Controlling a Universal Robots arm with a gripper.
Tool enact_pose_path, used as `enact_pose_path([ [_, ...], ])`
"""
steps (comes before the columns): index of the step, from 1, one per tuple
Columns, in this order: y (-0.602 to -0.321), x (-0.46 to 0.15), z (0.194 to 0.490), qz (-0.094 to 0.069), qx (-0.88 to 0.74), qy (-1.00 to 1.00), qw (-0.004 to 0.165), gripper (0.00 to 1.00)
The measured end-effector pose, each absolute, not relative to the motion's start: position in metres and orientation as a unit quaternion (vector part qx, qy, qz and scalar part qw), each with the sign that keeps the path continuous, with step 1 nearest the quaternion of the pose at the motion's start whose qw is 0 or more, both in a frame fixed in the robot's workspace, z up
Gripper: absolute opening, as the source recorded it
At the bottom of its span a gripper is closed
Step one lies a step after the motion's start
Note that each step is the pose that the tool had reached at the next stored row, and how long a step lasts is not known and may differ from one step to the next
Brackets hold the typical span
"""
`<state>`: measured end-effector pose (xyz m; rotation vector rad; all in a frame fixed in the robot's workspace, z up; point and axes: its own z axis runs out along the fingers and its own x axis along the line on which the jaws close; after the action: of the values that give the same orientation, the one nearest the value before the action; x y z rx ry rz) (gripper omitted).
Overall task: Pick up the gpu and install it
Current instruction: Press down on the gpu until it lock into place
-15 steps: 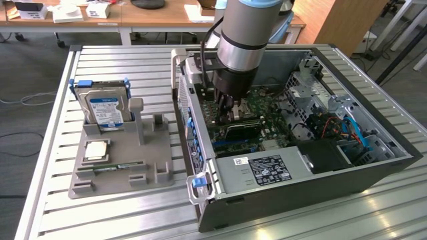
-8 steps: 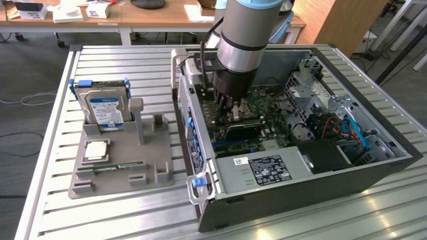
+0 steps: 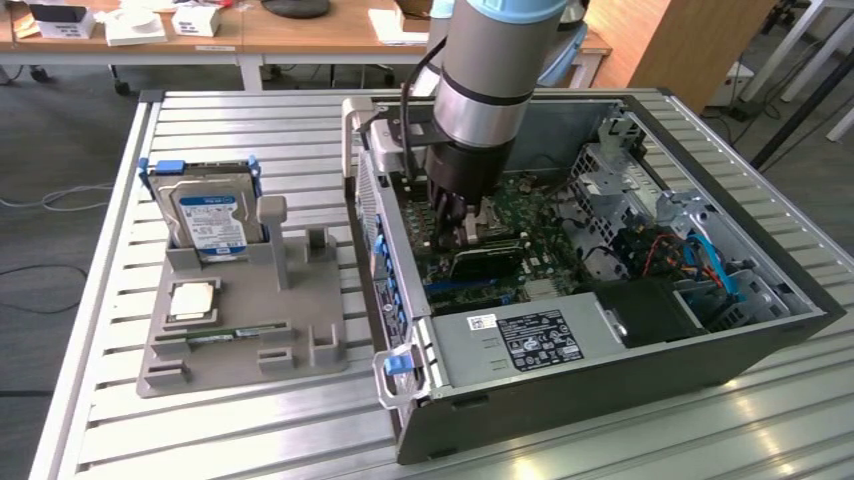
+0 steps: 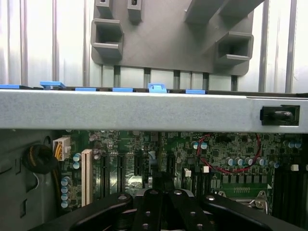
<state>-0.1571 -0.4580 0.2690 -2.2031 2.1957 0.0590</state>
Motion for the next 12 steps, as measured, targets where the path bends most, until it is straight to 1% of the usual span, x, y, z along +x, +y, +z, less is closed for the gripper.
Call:
enact_pose_path([
  [12,-0.4581,-0.1571,0.2672,0.019,-0.708,0.706,0.015,0.11],
])
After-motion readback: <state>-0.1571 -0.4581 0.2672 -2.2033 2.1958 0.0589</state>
